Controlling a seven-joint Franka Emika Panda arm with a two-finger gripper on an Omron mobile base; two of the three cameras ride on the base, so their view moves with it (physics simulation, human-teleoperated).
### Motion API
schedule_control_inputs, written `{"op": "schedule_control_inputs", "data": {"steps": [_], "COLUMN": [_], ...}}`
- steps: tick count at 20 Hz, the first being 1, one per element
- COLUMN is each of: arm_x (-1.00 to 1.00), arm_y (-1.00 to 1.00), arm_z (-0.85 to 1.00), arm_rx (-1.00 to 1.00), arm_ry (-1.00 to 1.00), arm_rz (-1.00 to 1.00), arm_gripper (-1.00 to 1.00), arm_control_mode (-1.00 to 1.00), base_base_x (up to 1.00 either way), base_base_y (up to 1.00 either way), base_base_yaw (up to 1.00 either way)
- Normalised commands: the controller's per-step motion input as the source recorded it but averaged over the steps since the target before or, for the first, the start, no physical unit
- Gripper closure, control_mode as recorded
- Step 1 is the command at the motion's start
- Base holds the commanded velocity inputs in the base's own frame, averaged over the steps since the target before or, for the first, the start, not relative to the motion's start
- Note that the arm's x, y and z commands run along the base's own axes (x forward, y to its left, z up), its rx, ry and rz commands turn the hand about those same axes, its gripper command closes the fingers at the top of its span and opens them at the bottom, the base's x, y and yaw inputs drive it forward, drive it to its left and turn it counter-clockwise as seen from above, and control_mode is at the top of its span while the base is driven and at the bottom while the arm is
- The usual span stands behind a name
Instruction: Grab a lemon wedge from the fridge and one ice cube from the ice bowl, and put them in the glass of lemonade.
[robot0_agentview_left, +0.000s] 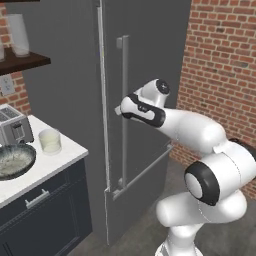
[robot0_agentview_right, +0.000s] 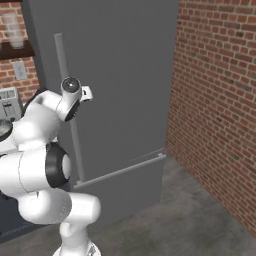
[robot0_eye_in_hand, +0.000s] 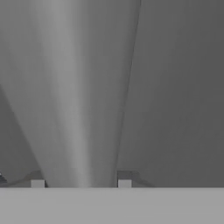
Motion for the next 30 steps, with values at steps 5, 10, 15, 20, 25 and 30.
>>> {"op": "schedule_control_inputs", "data": {"steps": [5, 10, 15, 20, 25, 30], "arm_x": [-0.18, -0.28, -0.33, -0.35, -0.33, -0.20], "arm_y": [-1.00, -1.00, -1.00, -1.00, -1.00, -1.00], "arm_z": [0.08, 0.04, 0.05, 0.12, 0.10, 0.15], "arm_rx": [0.02, 0.06, 0.07, 0.07, 0.08, 0.07], "arm_ry": [-0.02, -0.02, -0.02, 0.00, 0.00, 0.00], "arm_rz": [-0.03, -0.03, -0.04, -0.04, -0.04, -0.02], "arm_gripper": [1.00, 1.00, 1.00, 1.00, 1.00, 1.00], "arm_control_mode": [-1.00, -1.00, -1.00, -1.00, -1.00, -1.00], "base_base_x": [0.00, 0.00, 0.00, 0.00, 0.00, 0.00], "base_base_y": [0.00, 0.00, 0.00, 0.00, 0.00, 0.00], "base_base_yaw": [0.00, 0.00, 0.00, 0.00, 0.00, 0.00]}}
